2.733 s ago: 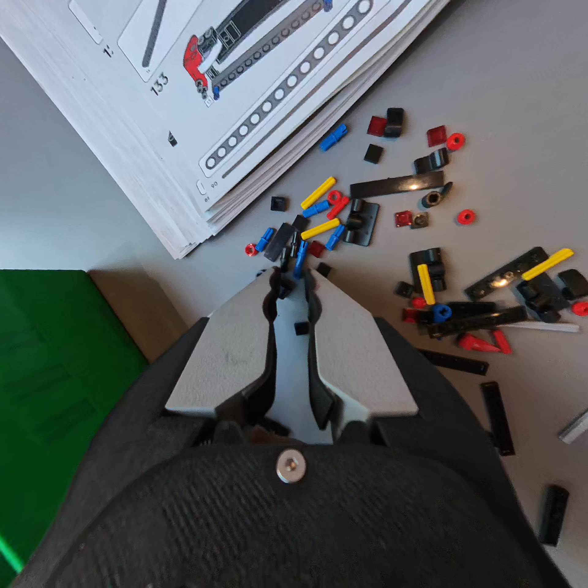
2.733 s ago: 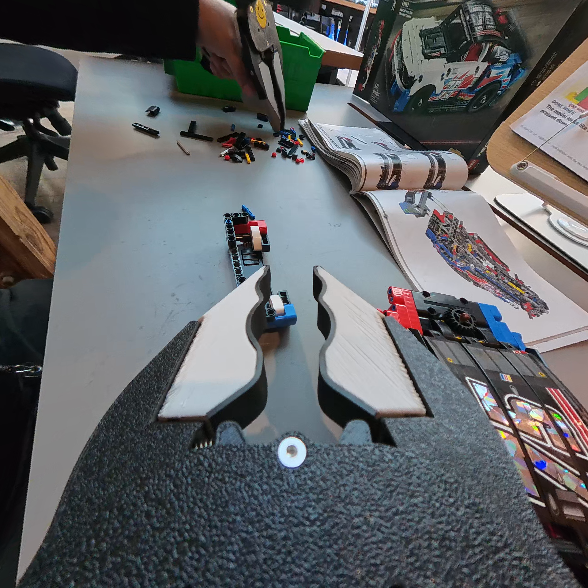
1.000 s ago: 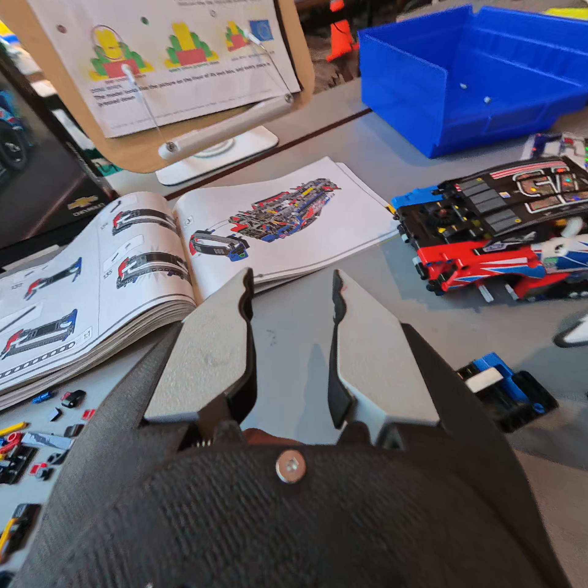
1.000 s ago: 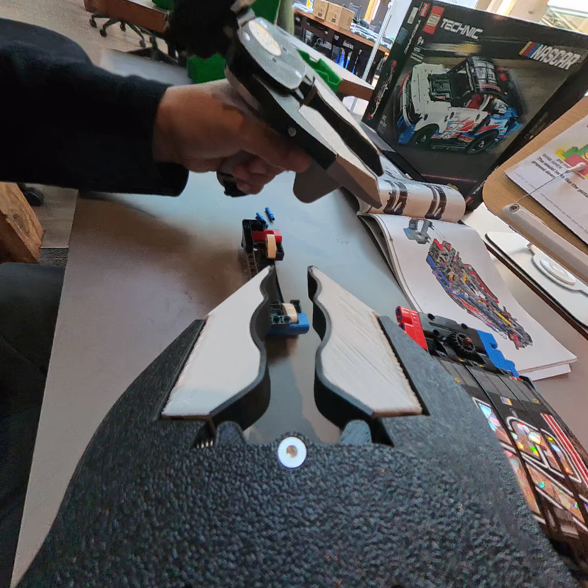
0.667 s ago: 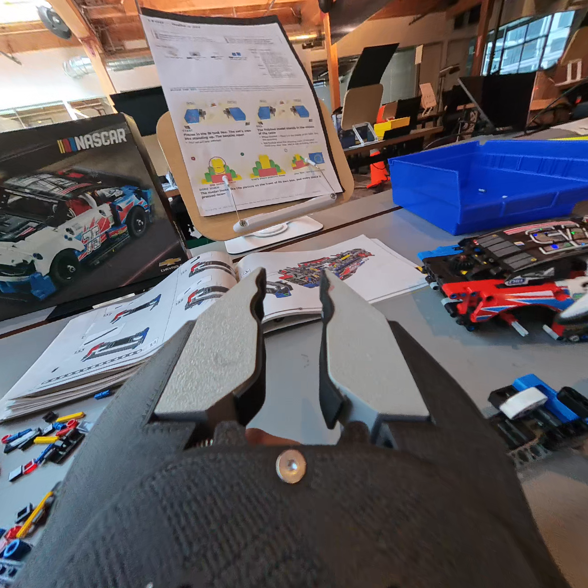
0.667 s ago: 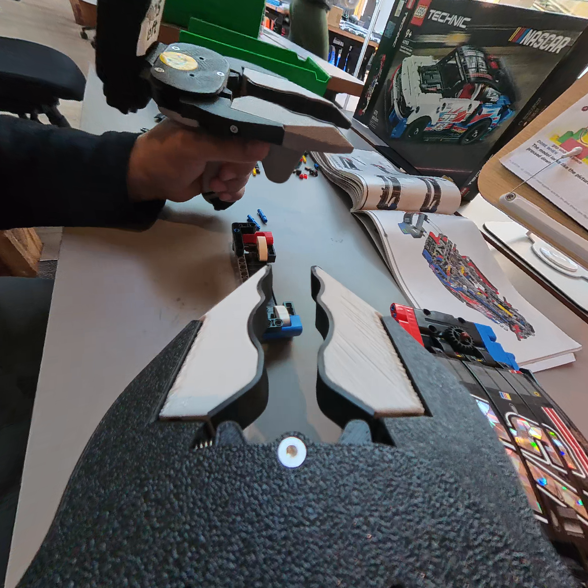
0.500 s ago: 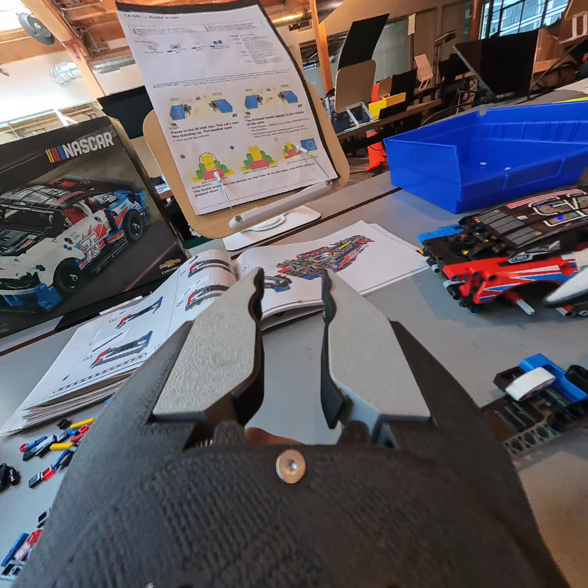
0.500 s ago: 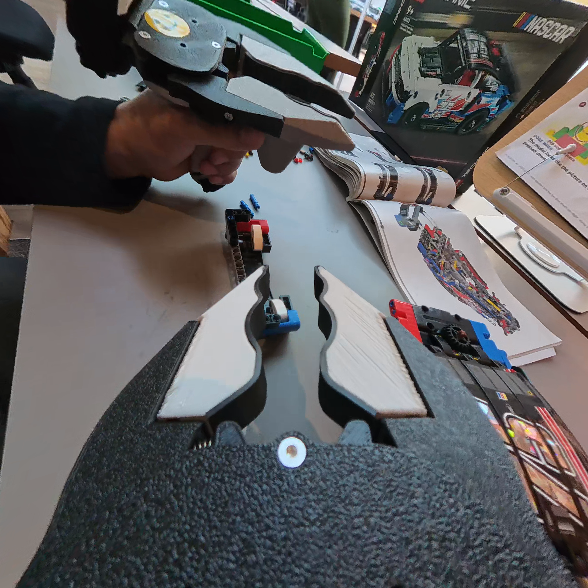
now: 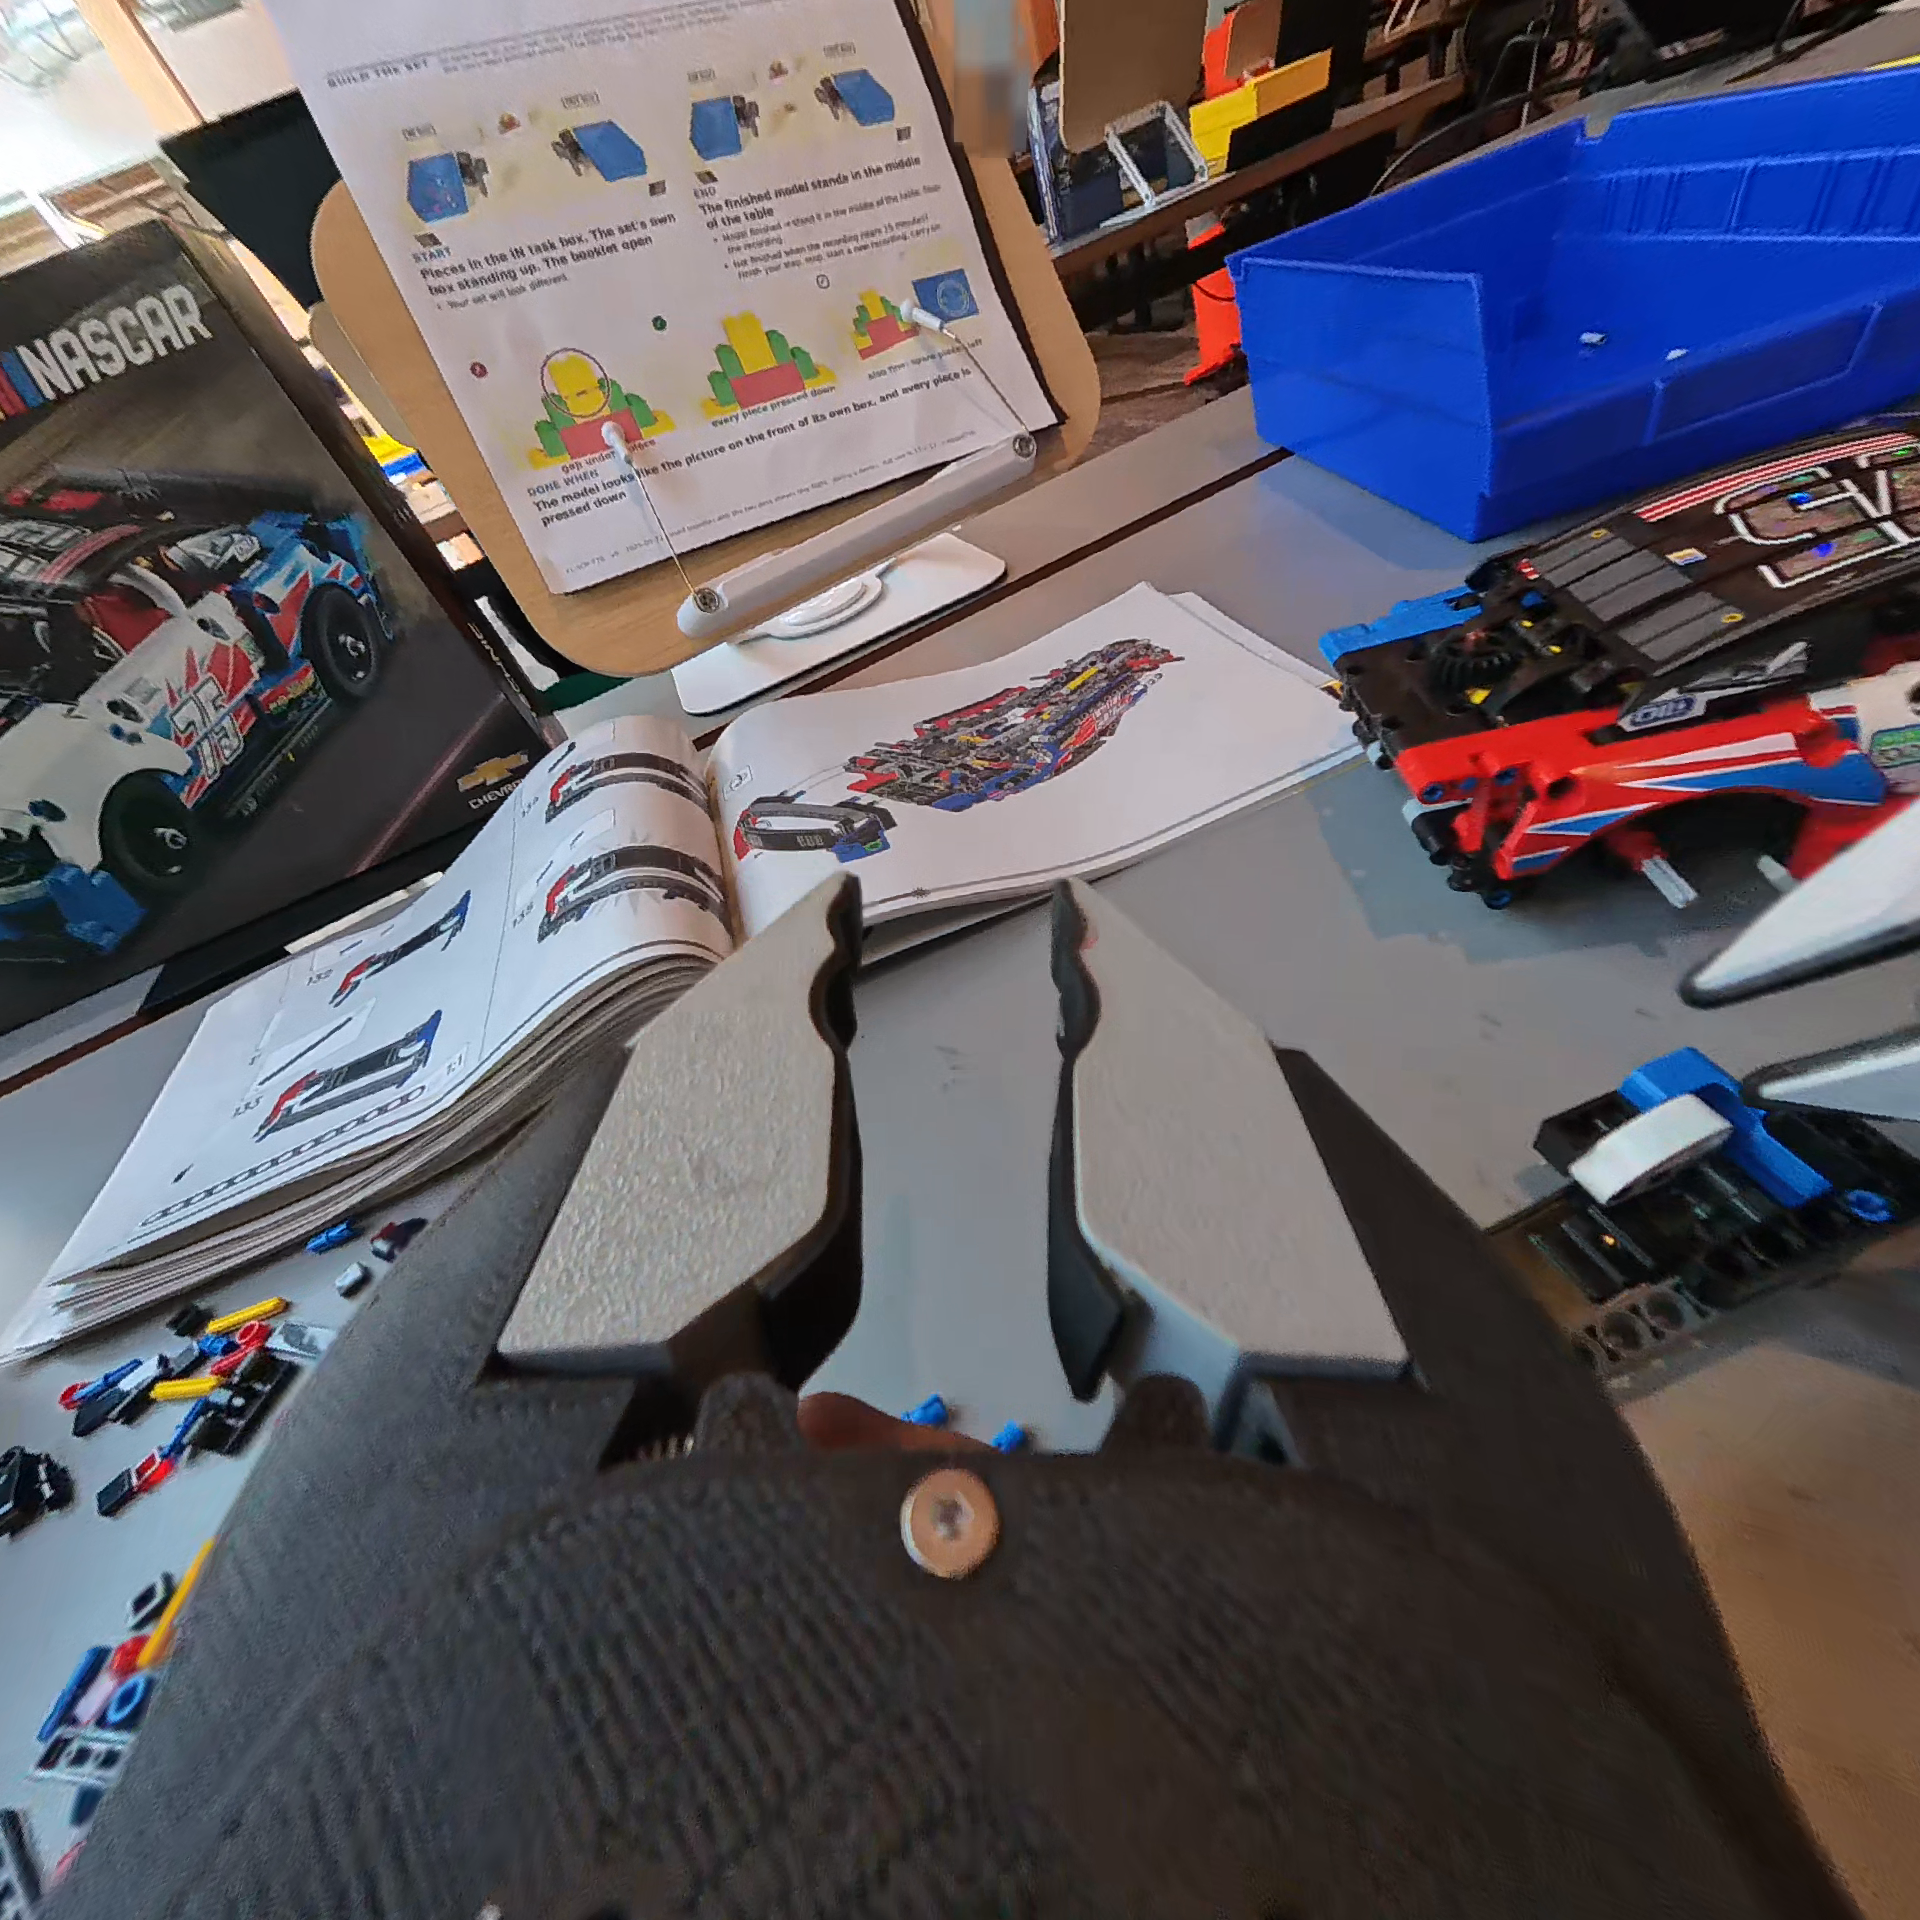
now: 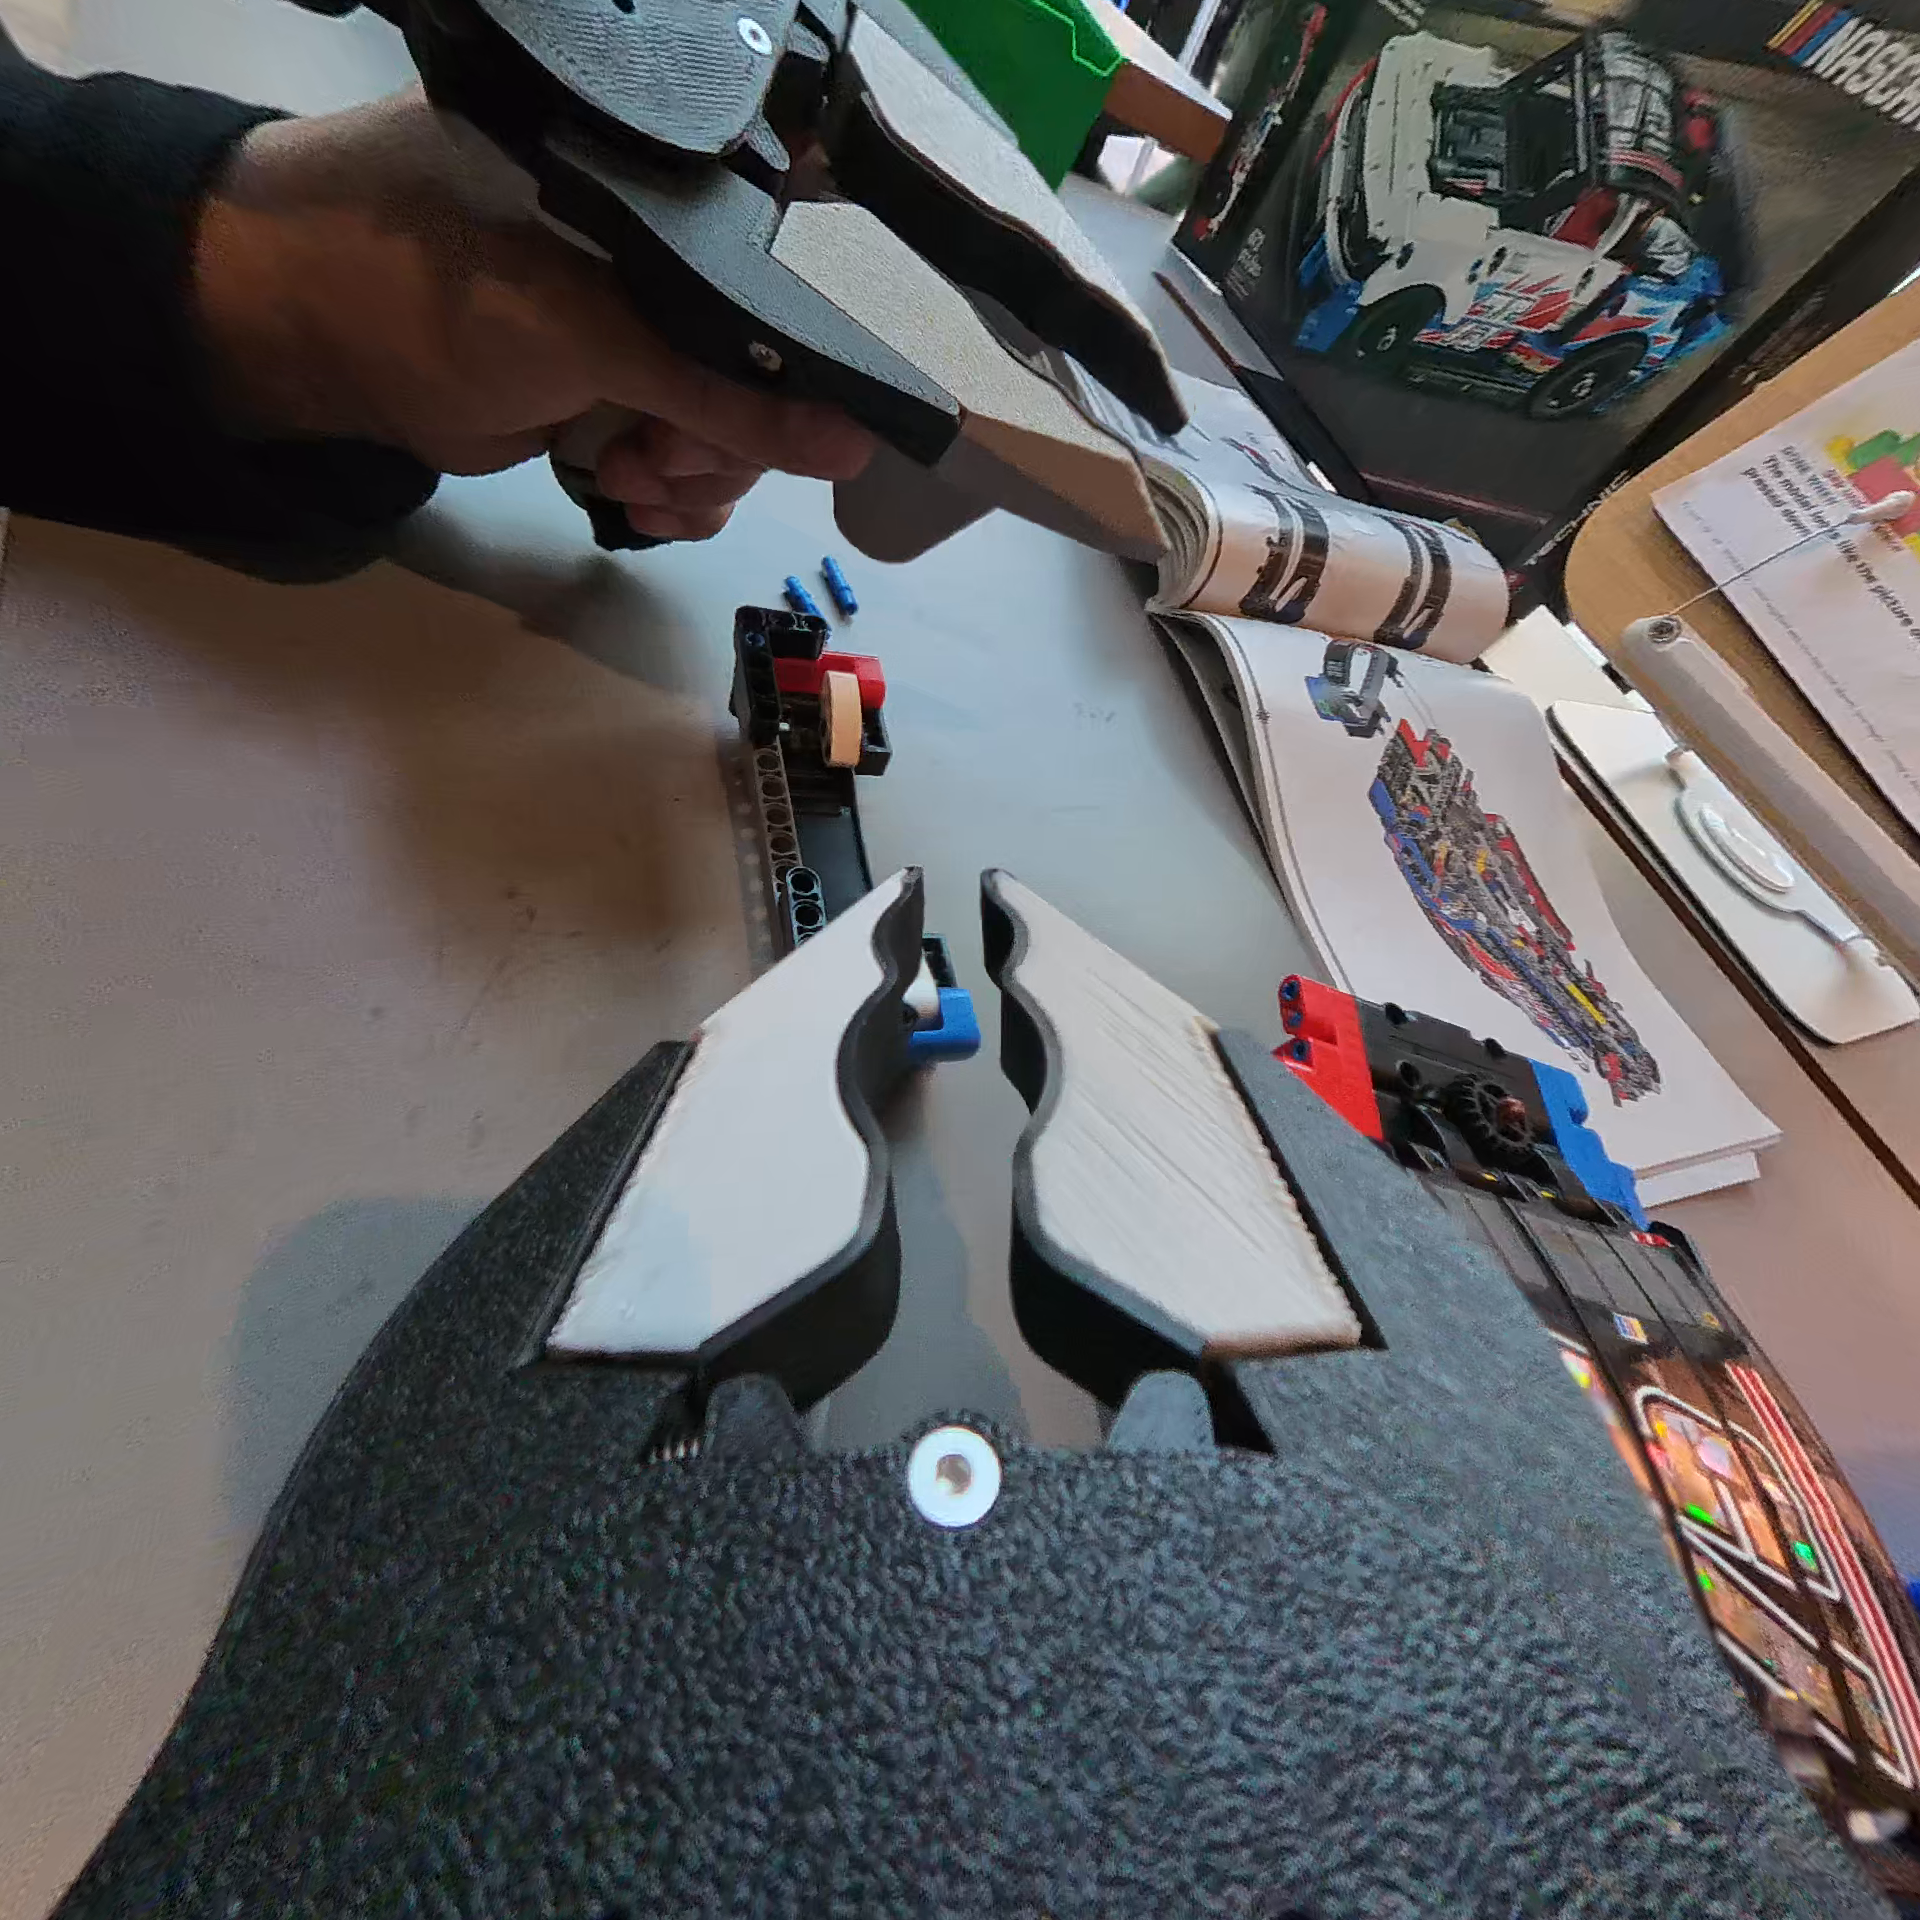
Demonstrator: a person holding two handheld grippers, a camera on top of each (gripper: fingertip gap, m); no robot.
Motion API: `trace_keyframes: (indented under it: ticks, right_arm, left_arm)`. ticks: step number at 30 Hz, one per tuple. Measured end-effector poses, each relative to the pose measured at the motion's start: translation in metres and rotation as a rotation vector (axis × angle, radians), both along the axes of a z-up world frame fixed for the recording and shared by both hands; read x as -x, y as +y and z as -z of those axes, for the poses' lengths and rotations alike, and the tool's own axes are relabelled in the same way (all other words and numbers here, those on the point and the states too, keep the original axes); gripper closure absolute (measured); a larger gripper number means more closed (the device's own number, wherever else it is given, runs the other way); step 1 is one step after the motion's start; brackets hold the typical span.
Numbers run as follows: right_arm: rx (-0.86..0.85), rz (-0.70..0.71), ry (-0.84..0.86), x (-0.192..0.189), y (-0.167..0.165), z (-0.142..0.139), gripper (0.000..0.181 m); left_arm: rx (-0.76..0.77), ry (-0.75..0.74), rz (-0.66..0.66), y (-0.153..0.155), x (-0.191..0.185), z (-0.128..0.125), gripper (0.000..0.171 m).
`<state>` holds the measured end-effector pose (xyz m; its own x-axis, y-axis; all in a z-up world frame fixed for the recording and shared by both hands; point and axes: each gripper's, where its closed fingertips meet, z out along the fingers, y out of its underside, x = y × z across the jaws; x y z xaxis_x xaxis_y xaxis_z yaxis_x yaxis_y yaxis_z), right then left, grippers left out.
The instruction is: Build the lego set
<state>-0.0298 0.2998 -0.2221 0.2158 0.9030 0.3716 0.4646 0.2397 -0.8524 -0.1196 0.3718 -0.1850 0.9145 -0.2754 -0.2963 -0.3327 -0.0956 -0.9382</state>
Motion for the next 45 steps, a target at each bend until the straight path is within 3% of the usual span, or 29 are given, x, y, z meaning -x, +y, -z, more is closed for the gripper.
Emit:
trace_keyframes:
  ticks: [3,9,11,14,17,21,24,30,38,45]
  right_arm:
    - [0.048,-0.037,0.027,-0.001,-0.003,-0.002,0.181]
    - [0.009,-0.068,0.073,0.001,-0.010,-0.010,0.181]
    - [-0.009,-0.086,0.074,0.004,-0.014,-0.011,0.181]
    - [-0.038,-0.094,0.094,0.005,-0.017,-0.015,0.181]
    - [-0.084,-0.051,0.107,0.003,-0.013,-0.019,0.181]
    - [-0.108,0.020,0.090,-0.002,-0.004,-0.017,0.181]
    - [-0.099,0.021,0.111,-0.005,-0.005,-0.020,0.181]
    - [-0.102,0.023,0.108,-0.008,-0.006,-0.018,0.181]
    - [-0.106,0.016,0.086,-0.006,-0.008,-0.015,0.181]
    - [-0.079,0.035,0.117,-0.008,-0.002,-0.019,0.181]
  left_arm:
    - [0.018,-0.042,0.020,-0.003,-0.006,0.001,0.136]
    - [-0.093,-0.177,0.051,-0.013,-0.013,-0.020,0.138]
    - [-0.029,-0.225,0.111,-0.022,-0.021,-0.023,0.136]
    - [0.040,-0.175,0.129,-0.041,-0.010,-0.027,0.135]
    - [0.154,-0.020,0.038,-0.061,0.034,-0.019,0.129]
    - [0.170,0.015,-0.102,-0.074,0.133,-0.040,0.152]
    - [0.423,0.045,-0.102,-0.068,0.188,-0.017,0.145]
    - [0.631,0.124,-0.127,-0.024,0.250,0.020,0.147]
    - [0.778,0.260,0.024,0.024,0.269,0.054,0.149]
    - [0.890,0.340,0.138,0.036,0.277,0.077,0.156]
